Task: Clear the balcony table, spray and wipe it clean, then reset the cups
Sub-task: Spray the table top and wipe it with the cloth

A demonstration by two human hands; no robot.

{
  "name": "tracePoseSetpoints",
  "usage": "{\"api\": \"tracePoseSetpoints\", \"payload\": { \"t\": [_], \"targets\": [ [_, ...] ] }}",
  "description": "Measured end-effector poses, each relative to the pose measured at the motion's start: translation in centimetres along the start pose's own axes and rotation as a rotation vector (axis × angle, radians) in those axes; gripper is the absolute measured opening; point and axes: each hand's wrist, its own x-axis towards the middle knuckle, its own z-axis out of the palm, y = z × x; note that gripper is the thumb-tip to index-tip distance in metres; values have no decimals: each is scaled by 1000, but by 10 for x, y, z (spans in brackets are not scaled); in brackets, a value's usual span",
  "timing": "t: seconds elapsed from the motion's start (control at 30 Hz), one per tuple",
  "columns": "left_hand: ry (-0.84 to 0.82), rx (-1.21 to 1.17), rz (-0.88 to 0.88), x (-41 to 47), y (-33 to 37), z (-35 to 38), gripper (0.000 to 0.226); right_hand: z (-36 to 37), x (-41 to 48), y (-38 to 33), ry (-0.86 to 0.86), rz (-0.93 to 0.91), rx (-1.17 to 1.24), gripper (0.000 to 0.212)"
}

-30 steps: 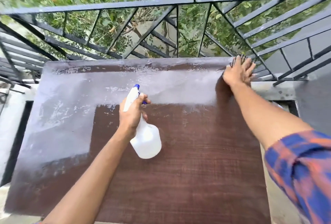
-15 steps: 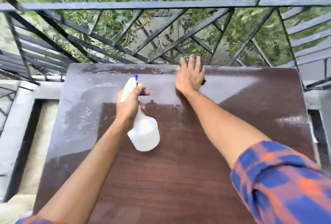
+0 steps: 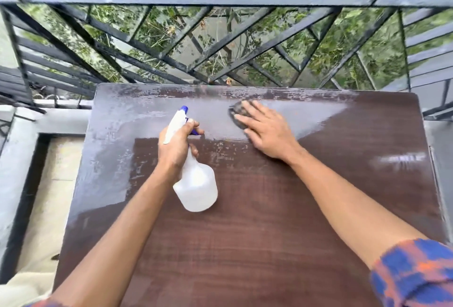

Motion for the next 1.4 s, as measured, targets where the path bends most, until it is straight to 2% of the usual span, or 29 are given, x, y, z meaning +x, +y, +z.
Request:
{"api": "tracePoseSetpoints", "payload": {
  "t": [0.07, 0.2, 0.27, 0.3, 0.33, 0.4, 0.47, 0.57, 0.63, 0.67, 0.7, 0.77, 0.83, 0.97, 1.0, 1.07, 1.13, 1.2, 1.23, 1.33, 1.4],
  "targets": [
    [-35, 4, -5, -4, 2, 8, 17, -25, -40, 43, 104, 286, -66, 46],
    [-91, -19, -10, -10, 7, 20, 17, -65, -99, 101, 264, 1013, -121, 53],
    [-103, -30, -13, -12, 7, 20, 17, -63, -89, 94, 308, 1255, -90, 54],
    [-105, -29, -13, -15, 6, 20, 18, -58, -76, 81, 328, 1309, -74, 53],
    [-105, -25, -12, -17, 6, 19, 18, -52, -59, 61, 335, 1307, -62, 53],
    [-110, -17, -13, -23, 3, 17, 17, -32, -29, 8, 287, 1143, -65, 54],
    [-126, -20, -15, -30, 1, 16, 15, -4, -8, -58, 204, 831, -65, 54],
    [-123, -61, -47, -39, -4, 12, 13, 29, -12, -134, 12, 228, -31, 47],
    [-108, -77, -68, -44, -9, 9, 13, 32, -34, -135, -46, -49, 23, 38],
    [-116, -56, -65, -47, -11, 8, 15, 27, -48, -123, -46, -102, 27, 38],
    [-135, -16, -54, -49, -14, 8, 17, 21, -62, -105, -50, -96, 16, 40],
    [-168, 59, -38, -54, -17, 9, 16, 3, -92, -57, -24, 69, -29, 43],
    [-186, 79, -43, -59, -18, 11, 17, -22, -123, 3, 58, 350, -93, 47],
    [-226, 80, -50, -70, -19, 18, 17, -68, -185, 83, 200, 1106, -88, 55],
    [-238, 75, -50, -72, -19, 20, 17, -71, -191, 84, 227, 1234, -65, 58],
    [-259, 67, -55, -77, -19, 24, 22, -61, -184, 61, 267, 1362, -63, 59],
    [-271, 66, -61, -81, -19, 27, 27, -41, -161, 18, 282, 1325, -73, 54],
    [-273, 75, -57, -87, -20, 32, 22, -19, -137, -34, 251, 1134, -82, 54],
    [-270, 85, -53, -89, -21, 35, 18, -7, -129, -59, 211, 984, -98, 55],
    [-248, 102, -51, -94, -25, 45, 16, 18, -126, -113, 4, 385, -101, 54],
    [-241, 93, -63, -97, -28, 53, 17, 17, -145, -111, -85, 139, -90, 49]
  ]
}}
